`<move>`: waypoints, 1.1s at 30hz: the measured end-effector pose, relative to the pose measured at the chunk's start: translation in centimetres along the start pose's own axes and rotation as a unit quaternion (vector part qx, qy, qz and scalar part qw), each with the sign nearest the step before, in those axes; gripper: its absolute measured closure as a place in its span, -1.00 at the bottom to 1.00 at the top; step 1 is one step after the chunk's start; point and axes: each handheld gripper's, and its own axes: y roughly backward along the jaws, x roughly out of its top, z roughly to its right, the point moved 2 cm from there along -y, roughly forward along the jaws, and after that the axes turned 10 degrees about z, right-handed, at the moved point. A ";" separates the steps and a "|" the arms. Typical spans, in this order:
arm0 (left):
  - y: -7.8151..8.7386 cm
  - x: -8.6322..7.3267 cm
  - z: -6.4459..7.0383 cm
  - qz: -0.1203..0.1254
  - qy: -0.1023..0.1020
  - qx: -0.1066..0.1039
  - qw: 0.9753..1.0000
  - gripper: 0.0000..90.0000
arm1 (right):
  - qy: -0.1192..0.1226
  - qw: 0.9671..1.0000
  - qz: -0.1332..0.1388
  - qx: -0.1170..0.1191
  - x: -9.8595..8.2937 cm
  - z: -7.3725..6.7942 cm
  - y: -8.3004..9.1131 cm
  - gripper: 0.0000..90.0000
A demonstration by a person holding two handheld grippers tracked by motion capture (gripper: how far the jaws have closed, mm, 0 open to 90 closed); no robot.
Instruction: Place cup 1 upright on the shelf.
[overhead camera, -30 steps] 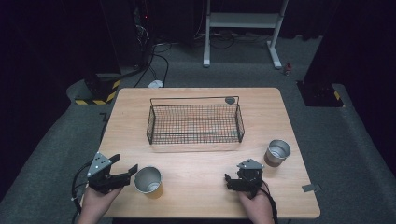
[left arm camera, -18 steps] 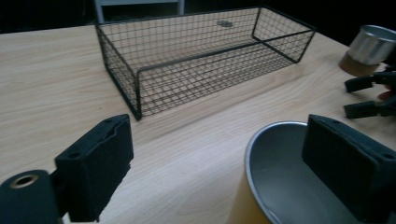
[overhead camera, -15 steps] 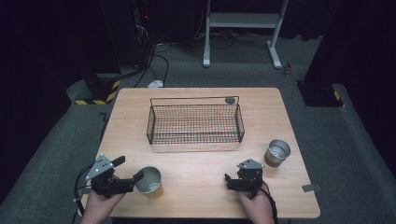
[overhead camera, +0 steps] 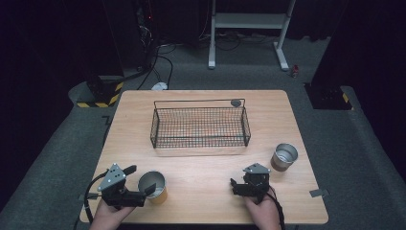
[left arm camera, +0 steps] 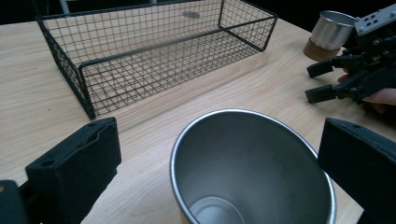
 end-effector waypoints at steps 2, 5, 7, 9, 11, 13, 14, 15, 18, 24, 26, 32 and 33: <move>0.0 0.0 0.2 0.004 0.002 -0.007 1.000 -1.00 | 0.000 1.000 0.000 0.000 0.0 0.0 0.0 -0.79; 0.1 -0.1 0.7 0.008 -0.001 -0.016 1.000 -1.00 | 0.000 1.000 0.000 0.000 0.0 0.0 0.0 -0.78; 0.0 -0.2 0.8 0.006 -0.003 -0.016 1.000 -1.00 | 0.000 1.000 0.000 0.000 0.0 0.0 0.0 -0.78; -0.2 -0.3 1.0 0.002 -0.007 -0.009 1.000 -1.00 | 0.000 1.000 0.000 0.000 0.0 0.0 0.0 -0.78; -0.2 -0.4 1.0 0.002 -0.006 -0.013 1.000 -1.00 | 0.000 1.000 0.000 0.000 0.0 0.0 0.0 -0.78; -0.2 -0.4 1.2 0.006 -0.006 -0.013 1.000 -1.00 | 0.000 1.000 0.000 -0.001 0.0 0.0 0.0 -0.78; -0.2 -0.4 1.3 0.008 -0.009 -0.014 1.000 -1.00 | 0.000 1.000 0.000 -0.001 0.0 0.0 0.0 -0.78; -0.2 -0.4 1.4 0.009 -0.011 -0.015 1.000 -1.00 | 0.000 1.000 0.000 0.000 0.0 0.0 0.0 -0.78; -0.3 -0.6 1.6 0.004 -0.017 -0.017 1.000 -1.00 | 0.000 1.000 0.000 -0.001 0.0 0.0 0.0 -0.78; -0.7 -1.1 1.7 -0.002 -0.031 -0.003 1.000 -1.00 | 0.000 1.000 0.000 0.000 0.0 0.0 0.0 -0.78; -0.8 -1.2 1.6 -0.004 -0.032 -0.004 0.999 -1.00 | 0.000 1.000 0.000 0.000 0.0 0.0 0.0 -0.78; -1.1 -2.0 1.6 -0.017 -0.039 -0.011 0.999 -1.00 | 0.000 1.000 0.000 0.000 0.0 0.0 0.0 -0.78; -1.2 -2.1 1.6 -0.019 -0.039 -0.013 0.999 -1.00 | 0.000 1.000 0.000 0.000 0.0 0.0 0.0 -0.78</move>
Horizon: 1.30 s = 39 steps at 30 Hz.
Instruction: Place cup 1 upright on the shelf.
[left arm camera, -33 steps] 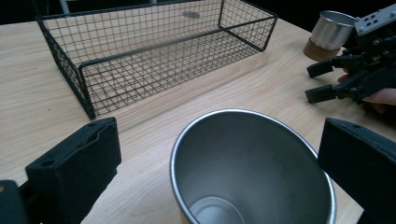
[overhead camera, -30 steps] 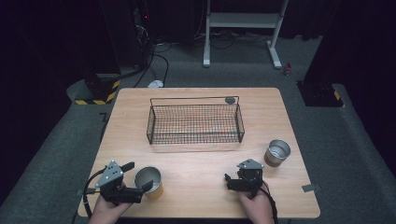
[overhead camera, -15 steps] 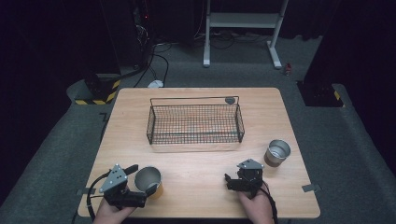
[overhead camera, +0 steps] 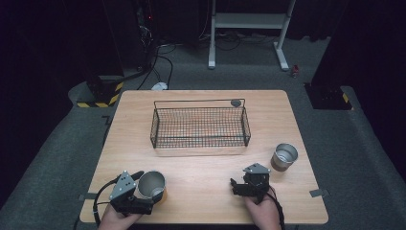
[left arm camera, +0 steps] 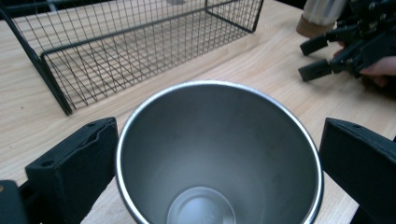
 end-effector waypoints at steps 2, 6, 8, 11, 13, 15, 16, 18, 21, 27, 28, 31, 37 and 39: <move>-0.2 -0.2 0.1 -0.004 -0.008 -0.002 1.000 -1.00 | 0.000 1.000 0.000 0.000 0.0 0.0 0.0 -0.78; -0.3 -0.5 0.2 -0.008 -0.014 -0.003 1.000 -1.00 | 0.000 1.000 0.000 0.000 0.0 0.0 0.0 -0.78; -0.3 -0.9 0.1 -0.008 -0.014 -0.009 1.000 -0.99 | 0.000 1.000 0.000 0.000 0.0 0.0 0.0 -0.78; -0.2 -1.3 0.1 -0.010 -0.014 -0.014 1.000 -0.99 | 0.000 1.000 0.000 0.000 0.0 0.0 0.0 -0.78; -0.3 -1.4 0.0 -0.006 -0.012 -0.016 1.000 -0.99 | 0.000 1.000 0.000 0.000 0.0 0.0 0.0 -0.78; -0.4 -1.5 0.0 -0.007 -0.011 -0.019 1.000 -0.96 | 0.000 1.000 0.000 0.000 0.0 0.0 0.0 -0.78; -0.5 -1.6 0.0 -0.009 -0.013 -0.020 1.000 -0.96 | 0.000 1.000 0.000 0.000 0.0 0.0 0.0 -0.78; -0.6 -1.9 -0.1 -0.017 -0.019 -0.017 1.000 -0.91 | 0.000 1.000 0.000 0.000 0.0 0.0 0.0 -0.78; -0.5 -2.0 -0.4 -0.010 -0.012 -0.017 1.000 -0.78 | 0.000 1.000 0.000 0.000 0.0 0.0 0.0 -0.78; -0.3 -2.0 -0.5 -0.001 -0.018 -0.018 1.000 -0.70 | 0.000 1.000 0.000 0.000 0.0 0.0 0.0 -0.78; -0.3 -2.0 -0.6 0.000 -0.021 -0.018 1.000 -0.70 | 0.000 1.000 0.000 0.000 0.0 0.0 0.0 -0.78; -0.3 -2.0 -0.5 0.001 -0.025 -0.013 1.000 -0.69 | 0.000 1.000 0.000 0.000 0.0 0.0 0.0 -0.78; -0.2 -2.0 -0.6 0.002 -0.032 -0.008 0.999 -0.69 | 0.000 1.000 0.000 0.000 0.0 0.0 0.0 -0.78; -0.2 -2.0 -0.6 0.003 -0.031 -0.005 0.999 -0.69 | 0.000 1.000 0.000 0.000 0.0 0.0 0.0 -0.78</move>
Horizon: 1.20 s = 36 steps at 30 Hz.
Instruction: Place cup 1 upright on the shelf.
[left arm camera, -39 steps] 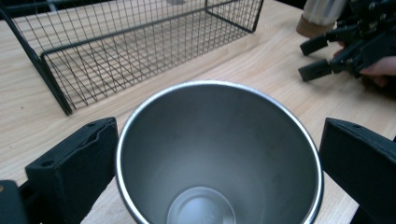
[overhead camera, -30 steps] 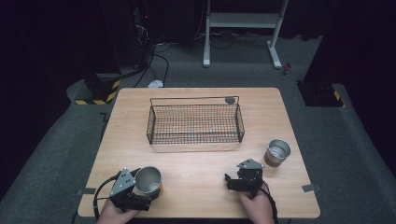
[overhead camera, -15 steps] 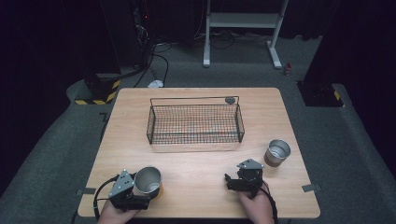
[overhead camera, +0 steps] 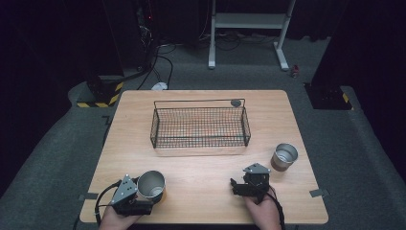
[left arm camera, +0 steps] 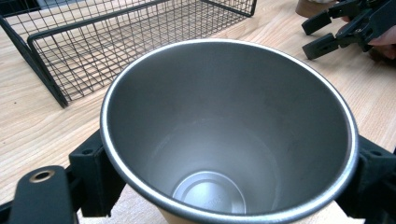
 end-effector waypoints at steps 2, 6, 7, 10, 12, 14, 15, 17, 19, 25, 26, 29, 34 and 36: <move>0.1 0.0 0.0 0.002 0.001 0.002 1.000 -0.69 | 0.000 1.000 0.000 0.000 0.0 0.0 0.0 -0.78; 0.2 0.2 -0.2 0.009 0.005 0.005 1.000 -0.69 | 0.000 1.000 0.000 0.000 0.0 0.0 0.0 -0.78; 0.3 0.2 -0.2 0.011 0.008 0.004 1.000 -0.69 | 0.000 1.000 0.000 0.000 0.0 0.0 0.0 -0.78; 0.4 0.3 -0.4 0.015 0.010 0.007 1.000 -0.69 | 0.000 1.000 0.000 0.000 0.0 0.0 0.0 -0.78; 0.4 0.3 -0.5 0.020 0.016 0.009 1.000 -0.69 | 0.000 1.000 0.000 0.000 0.0 0.0 0.0 -0.78; 0.5 0.3 -0.6 0.023 0.019 0.012 0.999 -0.69 | 0.000 1.000 0.000 0.000 0.0 0.0 0.0 -0.78; 0.5 0.4 -0.6 0.024 0.021 0.013 0.999 -0.69 | 0.000 1.000 0.000 0.000 0.0 0.0 0.0 -0.78; 0.5 0.4 -0.6 0.026 0.023 0.015 0.999 -0.69 | 0.000 1.000 0.000 0.000 0.0 0.0 0.0 -0.78; 0.6 0.5 -0.7 0.029 0.022 0.018 0.999 -0.69 | 0.000 1.000 0.000 0.000 0.0 0.0 0.0 -0.78; 0.7 0.7 -0.9 0.041 0.033 0.028 0.998 -0.68 | -0.001 1.000 -0.001 0.000 0.0 0.0 0.0 -0.79; 0.7 0.7 -0.9 0.041 0.033 0.028 0.998 -0.69 | -0.001 1.000 -0.001 0.000 0.0 0.0 0.0 -0.79; 0.7 0.8 -0.9 0.044 0.034 0.037 0.998 -0.68 | -0.001 1.000 -0.001 0.000 0.0 0.0 0.0 -0.79; 0.6 1.0 -1.0 0.047 0.037 0.045 0.997 -0.68 | -0.001 1.000 -0.001 0.001 0.0 0.0 0.0 -0.79; 0.6 1.1 -1.0 0.048 0.037 0.048 0.997 -0.68 | -0.001 1.000 0.000 0.000 0.0 0.0 0.0 -0.79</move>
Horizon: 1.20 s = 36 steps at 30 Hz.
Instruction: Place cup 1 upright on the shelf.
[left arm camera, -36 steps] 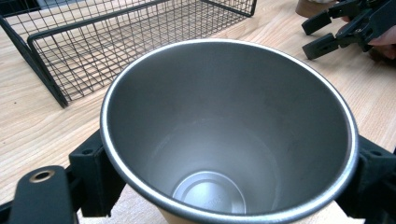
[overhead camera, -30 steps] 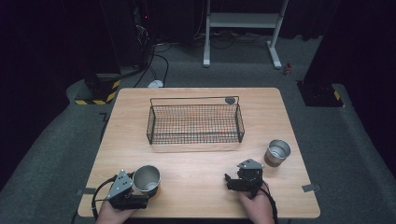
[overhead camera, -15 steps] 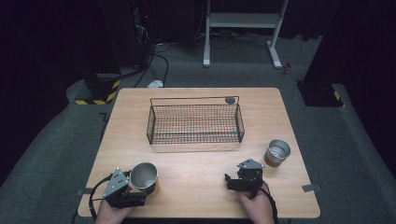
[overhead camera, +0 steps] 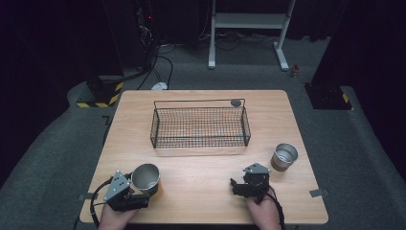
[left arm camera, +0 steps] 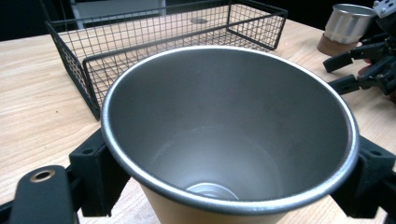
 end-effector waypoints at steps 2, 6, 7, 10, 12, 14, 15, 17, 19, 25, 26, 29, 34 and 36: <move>0.0 0.1 0.0 0.002 0.000 0.005 1.000 -0.69 | 0.000 1.000 0.000 0.000 0.0 0.0 0.0 -0.79; 0.3 0.4 -0.2 0.005 0.003 0.011 1.000 -0.68 | 0.000 1.000 0.000 0.000 0.0 0.0 0.0 -0.79; 0.2 0.5 -0.2 0.006 0.003 0.014 1.000 -0.68 | 0.000 1.000 0.000 0.000 0.0 0.0 0.0 -0.79; 0.2 0.9 -0.3 0.004 0.001 0.018 1.000 -0.68 | 0.000 1.000 0.000 0.000 0.0 0.0 0.0 -0.79; 0.0 1.1 -0.3 0.005 0.003 0.020 1.000 -0.68 | 0.000 1.000 0.000 0.000 0.0 0.0 0.0 -0.79; -0.1 1.4 -0.3 0.005 0.006 0.019 1.000 -0.68 | 0.000 1.000 0.000 0.000 0.0 0.0 0.0 -0.79; -0.2 1.5 -0.3 0.002 0.004 0.019 1.000 -0.68 | 0.000 1.000 0.000 0.000 0.0 0.0 0.0 -0.79; -0.6 1.8 -0.1 0.000 0.000 0.017 1.000 -0.68 | 0.000 1.000 0.000 0.000 0.0 0.0 0.0 -0.79; -0.7 1.9 -0.1 0.001 0.000 0.016 1.000 -0.68 | 0.000 1.000 0.000 0.000 0.0 0.0 0.0 -0.79; -1.2 2.4 -0.1 0.004 0.000 0.016 1.000 -0.68 | 0.000 1.000 0.000 0.000 0.0 0.0 0.0 -0.79; -1.2 2.4 -0.2 0.004 -0.002 0.018 1.000 -0.68 | 0.000 1.000 0.000 0.000 0.0 0.0 0.0 -0.79; -1.5 2.7 -0.2 0.005 -0.002 0.018 1.000 -0.68 | -0.001 1.000 0.000 0.000 0.0 0.0 0.0 -0.79; -2.0 3.2 -0.4 0.006 0.001 0.018 1.000 -0.68 | -0.001 1.000 0.000 0.000 0.0 0.0 0.0 -0.79; -2.1 3.3 -0.4 0.007 0.002 0.017 1.000 -0.68 | 0.000 1.000 0.000 0.000 0.0 0.0 0.0 -0.79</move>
